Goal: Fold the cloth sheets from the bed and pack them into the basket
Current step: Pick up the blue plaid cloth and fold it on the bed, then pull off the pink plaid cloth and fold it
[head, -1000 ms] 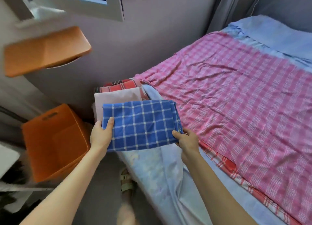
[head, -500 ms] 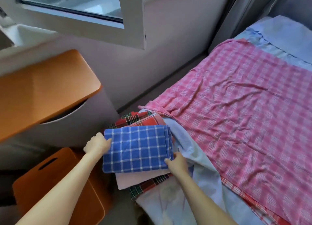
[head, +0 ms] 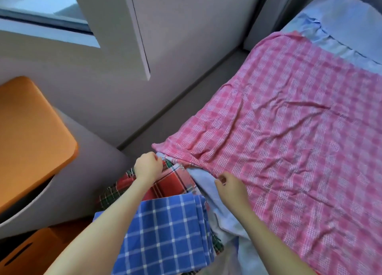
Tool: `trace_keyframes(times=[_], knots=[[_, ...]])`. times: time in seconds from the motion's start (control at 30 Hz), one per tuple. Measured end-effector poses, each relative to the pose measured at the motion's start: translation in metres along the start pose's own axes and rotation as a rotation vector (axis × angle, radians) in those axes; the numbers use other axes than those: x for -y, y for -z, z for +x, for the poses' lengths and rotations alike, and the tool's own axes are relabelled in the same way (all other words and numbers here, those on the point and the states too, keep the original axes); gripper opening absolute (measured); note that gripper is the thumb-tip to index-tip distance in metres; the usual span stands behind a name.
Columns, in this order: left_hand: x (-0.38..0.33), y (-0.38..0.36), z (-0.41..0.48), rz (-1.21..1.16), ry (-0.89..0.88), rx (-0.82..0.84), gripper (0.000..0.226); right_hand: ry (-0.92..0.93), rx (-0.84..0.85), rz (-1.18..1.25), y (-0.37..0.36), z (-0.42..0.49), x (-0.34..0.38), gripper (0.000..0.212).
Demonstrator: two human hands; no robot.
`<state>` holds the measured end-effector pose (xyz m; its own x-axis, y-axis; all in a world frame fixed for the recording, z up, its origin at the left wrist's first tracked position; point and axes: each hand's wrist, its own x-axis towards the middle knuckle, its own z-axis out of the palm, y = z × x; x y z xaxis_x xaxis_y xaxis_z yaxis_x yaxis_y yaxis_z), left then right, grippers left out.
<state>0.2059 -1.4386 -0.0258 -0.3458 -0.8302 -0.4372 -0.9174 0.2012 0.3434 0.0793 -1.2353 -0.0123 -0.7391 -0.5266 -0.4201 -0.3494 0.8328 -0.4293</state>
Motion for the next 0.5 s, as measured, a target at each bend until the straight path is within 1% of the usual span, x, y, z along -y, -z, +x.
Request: trace_keyframes(times=[0.03, 0.1, 0.17, 0.2, 0.23, 0.27, 0.33, 0.37, 0.43, 0.5], knots=[[-0.009, -0.009, 0.011, -0.027, -0.002, 0.020, 0.024, 0.005, -0.025, -0.034, -0.007, 0.022, 0.003, 0.014], [-0.020, -0.021, 0.023, -0.067, 0.012, 0.040, 0.025, 0.052, -0.013, -0.093, -0.021, 0.050, 0.012, 0.017], [-0.028, -0.036, 0.039, -0.073, 0.024, 0.025, 0.038, 0.115, 0.081, -0.191, -0.037, 0.076, 0.020, 0.024], [-0.031, -0.039, 0.043, -0.077, 0.031, 0.027, 0.043, 0.139, 0.127, -0.245, -0.041, 0.083, 0.023, 0.021], [-0.035, -0.046, 0.052, -0.070, 0.052, 0.044, 0.046, 0.150, 0.169, -0.290, -0.047, 0.093, 0.024, 0.013], [-0.039, -0.049, 0.055, -0.072, 0.072, 0.074, 0.047, 0.147, 0.185, -0.292, -0.049, 0.097, 0.025, 0.011], [-0.048, -0.061, 0.064, -0.048, 0.093, 0.165, 0.044, 0.132, 0.231, -0.224, -0.052, 0.106, 0.020, 0.027], [-0.051, -0.064, 0.064, -0.050, 0.099, 0.207, 0.041, 0.129, 0.258, -0.169, -0.049, 0.104, 0.017, 0.032], [-0.055, -0.072, 0.066, -0.078, 0.125, 0.251, 0.036, 0.159, 0.278, -0.057, -0.041, 0.097, 0.013, 0.034], [-0.058, -0.077, 0.065, -0.119, 0.161, 0.249, 0.025, 0.169, 0.299, 0.064, -0.029, 0.088, 0.012, 0.032]])
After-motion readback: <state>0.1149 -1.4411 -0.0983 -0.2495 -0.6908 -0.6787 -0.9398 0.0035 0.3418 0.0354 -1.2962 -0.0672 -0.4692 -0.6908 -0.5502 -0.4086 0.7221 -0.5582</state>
